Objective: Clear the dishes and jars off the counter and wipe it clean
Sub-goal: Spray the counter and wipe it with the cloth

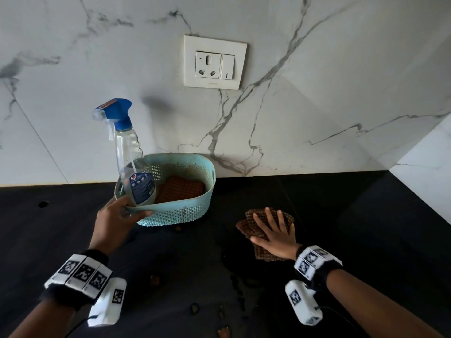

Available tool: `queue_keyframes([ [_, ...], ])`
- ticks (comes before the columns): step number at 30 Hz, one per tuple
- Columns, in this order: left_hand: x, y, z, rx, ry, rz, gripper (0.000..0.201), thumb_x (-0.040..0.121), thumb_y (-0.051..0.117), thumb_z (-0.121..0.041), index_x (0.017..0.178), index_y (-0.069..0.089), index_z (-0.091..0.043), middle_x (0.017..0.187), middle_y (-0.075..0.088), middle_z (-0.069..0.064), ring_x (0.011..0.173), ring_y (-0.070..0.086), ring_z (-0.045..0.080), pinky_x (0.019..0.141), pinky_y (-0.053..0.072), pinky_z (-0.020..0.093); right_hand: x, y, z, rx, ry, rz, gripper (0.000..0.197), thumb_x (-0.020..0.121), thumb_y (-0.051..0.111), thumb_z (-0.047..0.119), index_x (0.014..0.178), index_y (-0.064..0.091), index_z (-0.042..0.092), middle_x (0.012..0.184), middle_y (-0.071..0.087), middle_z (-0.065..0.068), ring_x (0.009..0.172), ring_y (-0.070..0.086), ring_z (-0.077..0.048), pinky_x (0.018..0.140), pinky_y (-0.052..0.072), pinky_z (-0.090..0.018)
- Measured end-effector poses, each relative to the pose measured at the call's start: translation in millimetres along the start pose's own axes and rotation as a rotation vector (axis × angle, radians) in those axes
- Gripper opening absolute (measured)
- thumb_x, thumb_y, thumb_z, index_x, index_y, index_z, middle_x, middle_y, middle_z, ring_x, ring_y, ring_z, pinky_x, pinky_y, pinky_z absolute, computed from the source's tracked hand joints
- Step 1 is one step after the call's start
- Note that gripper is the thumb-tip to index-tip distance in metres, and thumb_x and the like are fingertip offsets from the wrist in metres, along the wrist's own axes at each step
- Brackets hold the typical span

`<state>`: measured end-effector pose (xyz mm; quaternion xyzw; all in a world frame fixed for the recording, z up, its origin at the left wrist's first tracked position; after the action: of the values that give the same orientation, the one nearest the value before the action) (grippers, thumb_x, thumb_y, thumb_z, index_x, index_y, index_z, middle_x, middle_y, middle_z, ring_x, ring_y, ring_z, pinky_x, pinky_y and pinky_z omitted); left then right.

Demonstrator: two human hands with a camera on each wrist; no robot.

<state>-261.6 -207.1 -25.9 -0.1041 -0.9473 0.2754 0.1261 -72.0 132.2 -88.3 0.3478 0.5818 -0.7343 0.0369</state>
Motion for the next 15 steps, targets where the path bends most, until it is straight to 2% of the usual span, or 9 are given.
queue_keyframes([
  [2, -4.6, -5.1, 3.7, -0.016, 0.011, -0.040, 0.025, 0.064, 0.083, -0.016, 0.069, 0.061, -0.006, 0.076, 0.056, 0.008, 0.063, 0.048, 0.010, 0.052, 0.039, 0.018, -19.9, 10.9, -17.7, 0.039, 0.052, -0.027, 0.094, 0.063, 0.004, 0.092, 0.144, -0.014, 0.046, 0.152, -0.032, 0.006, 0.139, -0.031, -0.029, 0.110, -0.006, -0.062],
  [3, -7.4, -7.5, 7.1, -0.023, 0.007, -0.053, 0.025, 0.064, 0.083, -0.016, 0.069, 0.061, -0.005, 0.076, 0.056, 0.008, 0.063, 0.048, 0.008, 0.052, 0.039, 0.017, -29.9, 18.0, -24.2, 0.061, 0.089, -0.042, 0.094, 0.063, 0.004, 0.092, 0.144, -0.014, 0.046, 0.153, -0.031, 0.006, 0.139, -0.030, -0.029, 0.111, -0.006, -0.062],
  [5, -13.3, -17.0, 9.5, -0.029, 0.005, -0.098, 0.025, 0.064, 0.083, -0.016, 0.070, 0.062, -0.005, 0.074, 0.055, 0.007, 0.061, 0.049, 0.000, 0.053, 0.038, 0.014, -50.3, 37.9, -28.9, 0.126, 0.185, -0.092, 0.075, 0.083, 0.018, 0.076, 0.144, -0.012, 0.046, 0.154, -0.027, 0.005, 0.140, -0.027, -0.029, 0.112, -0.004, -0.061],
  [6, -16.2, -23.5, 8.9, -0.027, 0.005, -0.121, 0.024, 0.064, 0.083, -0.016, 0.070, 0.062, -0.006, 0.074, 0.055, 0.007, 0.061, 0.050, -0.004, 0.053, 0.037, 0.012, -59.6, 47.7, -26.6, 0.162, 0.238, -0.120, 0.070, 0.088, 0.022, 0.070, 0.144, -0.012, 0.046, 0.155, -0.027, 0.004, 0.141, -0.027, -0.030, 0.112, -0.003, -0.061],
  [9, -22.1, -47.5, 8.3, -0.019, -0.007, -0.151, 0.023, 0.064, 0.082, -0.016, 0.068, 0.060, -0.017, 0.076, 0.057, 0.012, 0.064, 0.051, -0.010, 0.054, 0.037, 0.007, -76.6, 66.0, -1.0, 0.242, 0.342, -0.114, 0.071, 0.088, 0.020, 0.070, 0.144, -0.017, 0.044, 0.153, -0.031, 0.002, 0.139, -0.029, -0.032, 0.110, -0.005, -0.062],
  [11, -26.7, -64.7, 5.8, -0.014, 0.023, -0.160, 0.027, 0.063, 0.082, -0.016, 0.065, 0.057, -0.026, 0.077, 0.059, 0.013, 0.067, 0.054, -0.002, 0.054, 0.039, 0.012, -72.2, 65.2, 17.6, 0.291, 0.353, -0.108, 0.072, 0.087, 0.016, 0.072, 0.143, -0.020, 0.043, 0.151, -0.035, 0.001, 0.138, -0.032, -0.033, 0.109, -0.007, -0.063],
  [13, -30.3, -80.6, 10.7, -0.047, 0.011, -0.155, 0.025, 0.063, 0.082, -0.021, 0.066, 0.058, -0.027, 0.079, 0.061, 0.011, 0.072, 0.055, 0.012, 0.054, 0.041, 0.022, -55.4, 55.7, 34.7, 0.309, 0.329, -0.129, 0.071, 0.087, 0.013, 0.072, 0.144, -0.018, 0.043, 0.151, -0.035, 0.001, 0.137, -0.034, -0.033, 0.108, -0.009, -0.064],
  [15, -26.9, -96.2, 34.6, 0.009, -0.022, -0.106, 0.021, 0.065, 0.081, -0.028, 0.075, 0.063, -0.027, 0.082, 0.063, 0.003, 0.072, 0.059, 0.012, 0.056, 0.048, 0.028, -32.6, 40.0, 50.7, 0.313, 0.293, -0.164, 0.069, 0.088, 0.014, 0.071, 0.145, -0.014, 0.044, 0.153, -0.032, 0.001, 0.138, -0.032, -0.032, 0.107, -0.010, -0.064],
])
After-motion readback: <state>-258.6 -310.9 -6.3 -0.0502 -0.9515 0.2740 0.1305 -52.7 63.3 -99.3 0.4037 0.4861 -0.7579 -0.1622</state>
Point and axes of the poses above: each hand's wrist, its own x-axis towards the middle knuckle, its own y-axis out of the palm, z = x × y, the point moved 6 cm from there along x, towards the middle knuckle
